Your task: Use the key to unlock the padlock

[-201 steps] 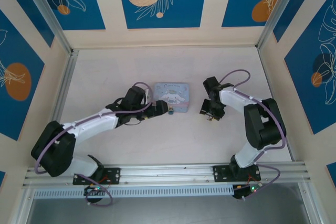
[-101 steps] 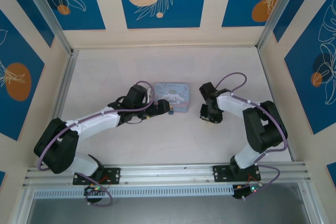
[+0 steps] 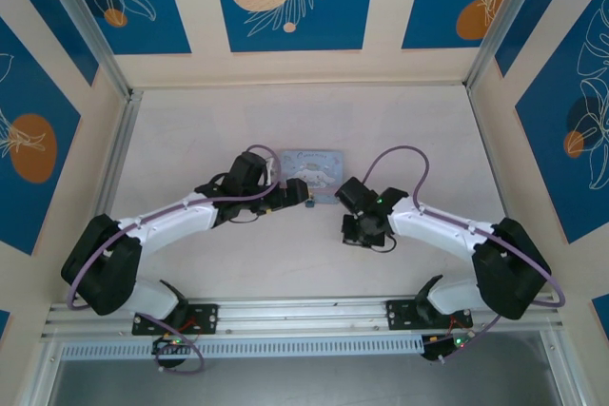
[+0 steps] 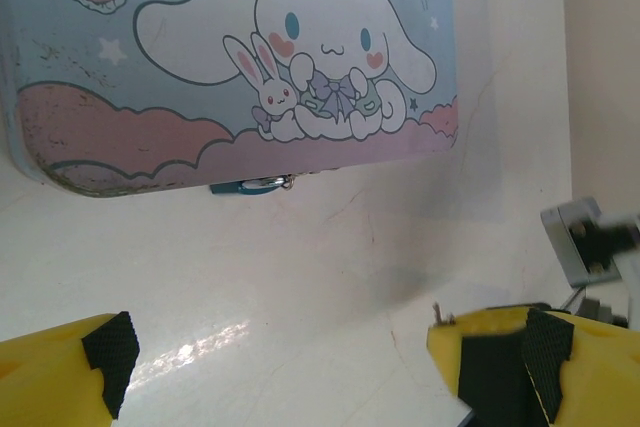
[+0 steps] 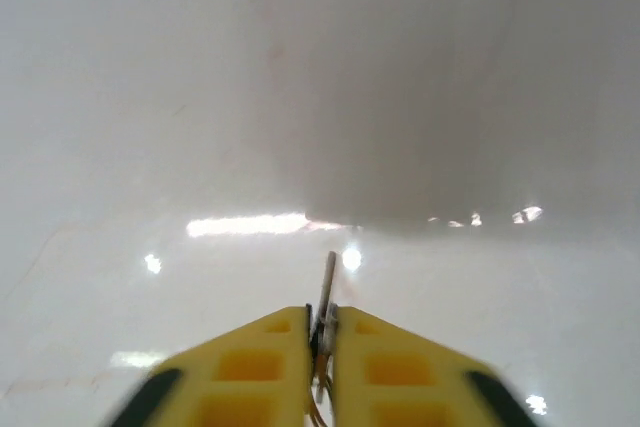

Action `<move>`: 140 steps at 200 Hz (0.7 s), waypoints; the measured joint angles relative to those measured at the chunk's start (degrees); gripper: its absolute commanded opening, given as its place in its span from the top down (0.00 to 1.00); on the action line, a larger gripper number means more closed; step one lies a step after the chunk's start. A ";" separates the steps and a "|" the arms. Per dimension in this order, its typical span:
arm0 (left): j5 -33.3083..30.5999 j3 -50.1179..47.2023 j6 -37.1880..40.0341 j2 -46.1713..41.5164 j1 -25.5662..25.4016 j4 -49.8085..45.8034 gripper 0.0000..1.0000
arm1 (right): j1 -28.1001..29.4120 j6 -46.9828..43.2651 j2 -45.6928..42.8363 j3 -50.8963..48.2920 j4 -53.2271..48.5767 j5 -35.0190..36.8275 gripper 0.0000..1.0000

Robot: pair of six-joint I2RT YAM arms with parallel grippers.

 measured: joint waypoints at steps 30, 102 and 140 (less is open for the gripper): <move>0.24 0.00 0.00 -0.17 0.00 -0.42 0.00 | 2.05 3.96 -2.19 -0.04 -0.94 0.26 0.43; -1.22 1.38 1.68 -1.07 0.00 -6.14 0.00 | 2.62 10.62 -2.38 -1.20 -1.18 1.20 0.43; -2.84 4.20 3.82 -1.09 0.00 -9.35 0.00 | 4.26 11.13 1.64 -0.96 0.68 1.16 0.48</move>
